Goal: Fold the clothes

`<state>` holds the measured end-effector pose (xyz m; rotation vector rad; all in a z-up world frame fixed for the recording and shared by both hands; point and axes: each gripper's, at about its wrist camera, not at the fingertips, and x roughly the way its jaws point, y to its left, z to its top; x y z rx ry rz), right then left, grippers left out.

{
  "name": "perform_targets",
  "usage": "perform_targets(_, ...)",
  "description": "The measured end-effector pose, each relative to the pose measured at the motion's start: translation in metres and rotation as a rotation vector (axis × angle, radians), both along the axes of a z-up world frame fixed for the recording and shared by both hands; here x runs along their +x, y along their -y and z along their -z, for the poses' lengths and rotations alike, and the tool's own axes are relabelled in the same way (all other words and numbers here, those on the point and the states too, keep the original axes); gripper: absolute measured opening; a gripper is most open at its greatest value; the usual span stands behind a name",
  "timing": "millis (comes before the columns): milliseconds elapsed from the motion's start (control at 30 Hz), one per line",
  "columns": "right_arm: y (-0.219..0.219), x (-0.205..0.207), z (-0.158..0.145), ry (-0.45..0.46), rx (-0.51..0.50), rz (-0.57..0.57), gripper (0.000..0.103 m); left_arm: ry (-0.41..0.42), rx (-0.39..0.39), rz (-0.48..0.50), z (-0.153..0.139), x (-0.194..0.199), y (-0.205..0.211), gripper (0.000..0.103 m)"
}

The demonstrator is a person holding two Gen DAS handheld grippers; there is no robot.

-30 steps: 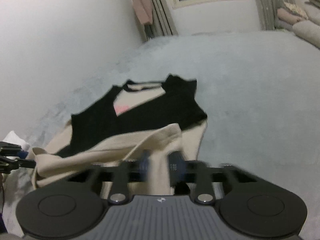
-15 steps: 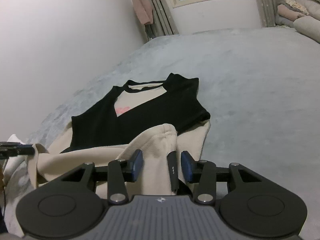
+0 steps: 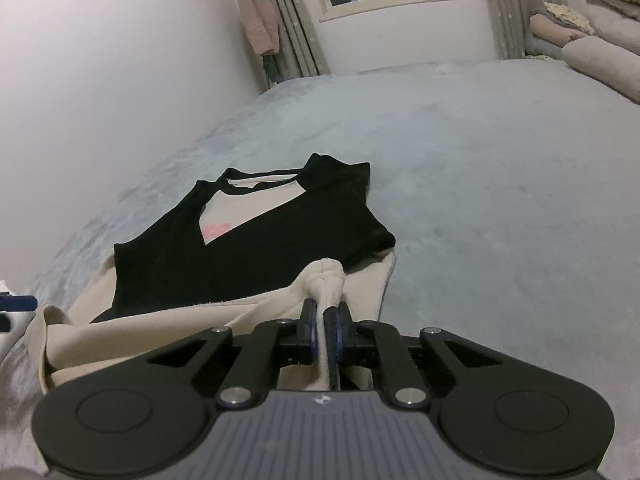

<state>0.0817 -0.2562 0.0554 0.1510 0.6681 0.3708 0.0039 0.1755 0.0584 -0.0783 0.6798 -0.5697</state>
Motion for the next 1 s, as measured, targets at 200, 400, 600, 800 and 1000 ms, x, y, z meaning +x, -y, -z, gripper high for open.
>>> perform_targets(200, 0.000, 0.000, 0.003, -0.010, -0.003, -0.005, 0.010, -0.036, 0.160, 0.039, 0.021, 0.004, 0.022, 0.076)
perform_targets(400, 0.000, -0.001, 0.003, -0.009, 0.001, 0.004, 0.010, -0.036, 0.167, 0.011, 0.021, 0.005, 0.017, 0.019)
perform_targets(600, 0.000, -0.001, 0.002, -0.007, 0.016, 0.014, 0.010, -0.049, -0.090, -0.113, 0.008, 0.016, -0.028, 0.015)
perform_targets(800, 0.000, -0.001, 0.003, -0.010, 0.008, 0.013, 0.010, -0.046, -0.021, -0.082, 0.011, 0.017, -0.019, 0.043)
perform_targets(1000, -0.002, -0.001, 0.004, -0.017, 0.003, 0.002, 0.010, -0.030, 0.047, -0.036, 0.013, 0.014, -0.001, 0.084)
